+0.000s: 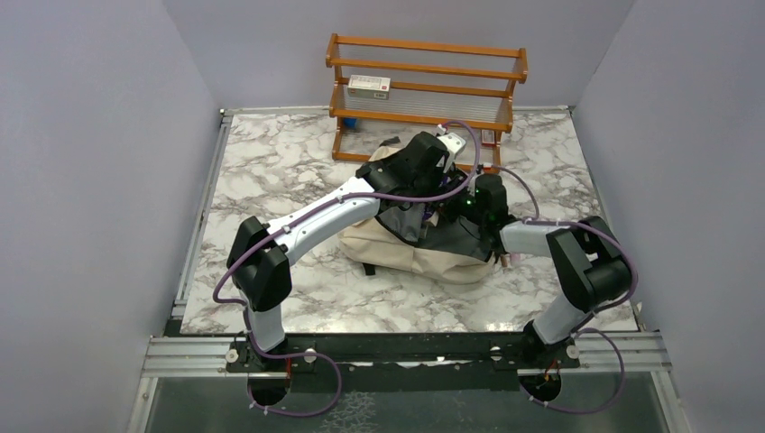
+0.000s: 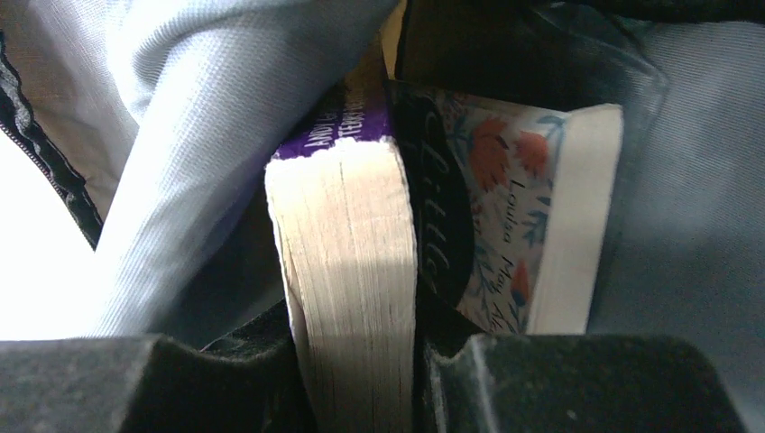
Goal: Pack the student bag
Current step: Place the book in the student bag.
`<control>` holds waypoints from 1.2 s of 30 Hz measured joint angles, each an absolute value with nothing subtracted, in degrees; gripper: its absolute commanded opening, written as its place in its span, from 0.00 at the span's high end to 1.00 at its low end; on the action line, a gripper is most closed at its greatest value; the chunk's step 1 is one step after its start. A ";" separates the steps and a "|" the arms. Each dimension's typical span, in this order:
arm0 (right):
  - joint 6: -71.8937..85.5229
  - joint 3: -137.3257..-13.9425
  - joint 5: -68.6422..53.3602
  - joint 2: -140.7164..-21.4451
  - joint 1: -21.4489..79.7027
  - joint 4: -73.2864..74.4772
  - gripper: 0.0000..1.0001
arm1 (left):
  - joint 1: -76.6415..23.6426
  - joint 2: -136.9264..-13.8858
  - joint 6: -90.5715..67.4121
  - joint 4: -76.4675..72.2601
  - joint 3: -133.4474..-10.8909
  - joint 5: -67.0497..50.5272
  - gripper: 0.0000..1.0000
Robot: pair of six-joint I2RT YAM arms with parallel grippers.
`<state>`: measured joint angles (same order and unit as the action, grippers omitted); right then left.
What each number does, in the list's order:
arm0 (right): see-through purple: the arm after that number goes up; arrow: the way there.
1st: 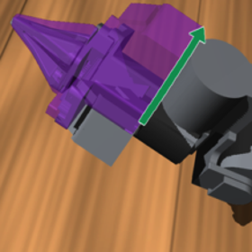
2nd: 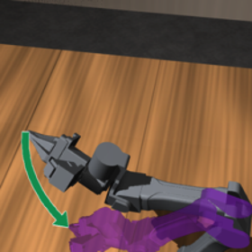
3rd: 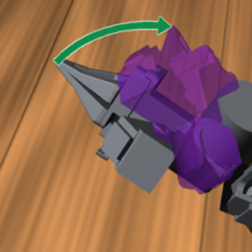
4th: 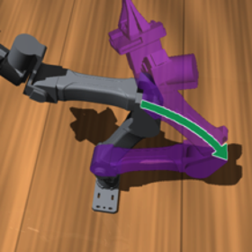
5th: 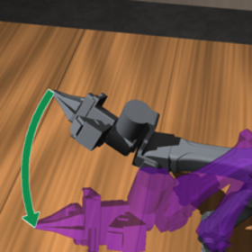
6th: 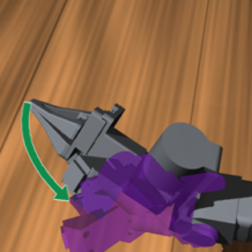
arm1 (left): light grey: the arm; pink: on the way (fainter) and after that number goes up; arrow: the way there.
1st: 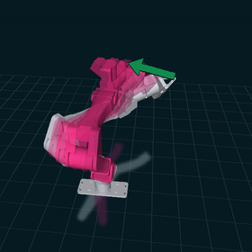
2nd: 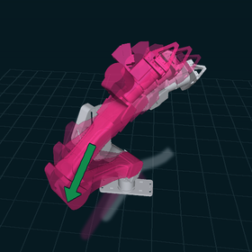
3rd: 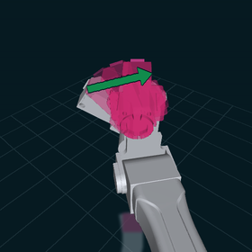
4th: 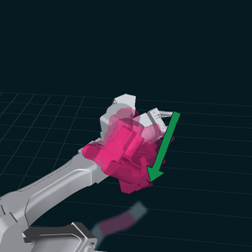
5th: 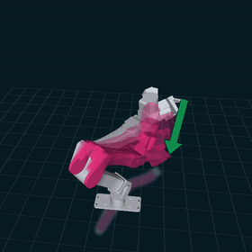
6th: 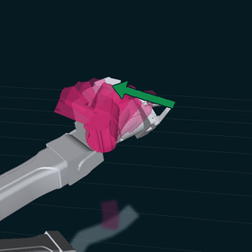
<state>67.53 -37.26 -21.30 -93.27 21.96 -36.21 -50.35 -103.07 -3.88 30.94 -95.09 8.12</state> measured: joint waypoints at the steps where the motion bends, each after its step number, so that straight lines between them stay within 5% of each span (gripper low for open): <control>1: 67.53 -37.65 -20.82 -93.97 22.52 -36.91 1.00 | -50.35 -103.07 -3.90 30.94 -95.09 8.10 1.00; 9: 66.78 -42.02 -16.67 -98.78 26.09 -38.33 0.98 | -50.28 -103.04 -3.95 30.94 -95.09 8.05 1.00; 21: 61.87 -45.39 -11.94 -101.69 27.70 -36.21 0.50 | -49.84 -102.30 -3.90 29.93 -94.06 8.21 1.00; 28: 59.92 -45.39 -10.85 -101.62 27.70 -34.28 0.37 | -49.84 -102.21 -3.88 29.65 -93.84 8.29 1.00; 36: 56.21 -45.39 -8.38 -97.54 27.70 -27.88 0.34 | -49.89 -100.77 -3.88 29.63 -93.17 8.36 1.00</control>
